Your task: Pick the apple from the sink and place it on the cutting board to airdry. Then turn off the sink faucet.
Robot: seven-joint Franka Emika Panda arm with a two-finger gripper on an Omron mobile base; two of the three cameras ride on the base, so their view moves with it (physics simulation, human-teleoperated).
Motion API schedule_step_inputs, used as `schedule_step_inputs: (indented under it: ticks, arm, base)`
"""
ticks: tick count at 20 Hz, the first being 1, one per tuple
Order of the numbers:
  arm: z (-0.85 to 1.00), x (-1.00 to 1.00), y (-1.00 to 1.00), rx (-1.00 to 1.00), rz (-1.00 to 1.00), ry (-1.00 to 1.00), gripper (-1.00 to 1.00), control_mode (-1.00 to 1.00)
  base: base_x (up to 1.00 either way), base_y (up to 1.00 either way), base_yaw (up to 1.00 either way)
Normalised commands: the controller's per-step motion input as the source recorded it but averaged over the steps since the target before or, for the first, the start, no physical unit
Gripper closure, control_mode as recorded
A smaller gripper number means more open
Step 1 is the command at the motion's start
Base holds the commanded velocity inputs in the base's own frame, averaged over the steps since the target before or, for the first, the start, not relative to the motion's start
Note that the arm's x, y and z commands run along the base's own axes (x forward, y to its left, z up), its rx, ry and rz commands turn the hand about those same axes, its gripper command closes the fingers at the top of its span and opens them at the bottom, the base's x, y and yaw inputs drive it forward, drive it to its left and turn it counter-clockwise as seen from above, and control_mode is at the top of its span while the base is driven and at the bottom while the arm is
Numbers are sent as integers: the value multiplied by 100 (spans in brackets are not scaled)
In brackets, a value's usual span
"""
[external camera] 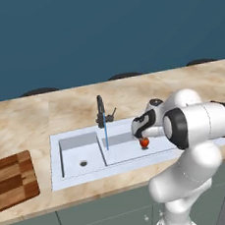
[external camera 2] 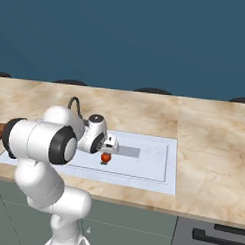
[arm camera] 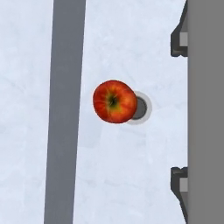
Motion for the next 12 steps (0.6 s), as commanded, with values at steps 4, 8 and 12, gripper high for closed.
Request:
schedule_step_inputs:
  ticks: [4,8,12]
  arm:
    - [-16,21,-1,0,0,0,-100,-100]
    - [-20,18,-1,1,0,0,-100,-100]
    - [-24,17,0,1,0,0,-100,-100]
  base:
    - [0,0,0]
    - [0,0,0]
    - [0,0,0]
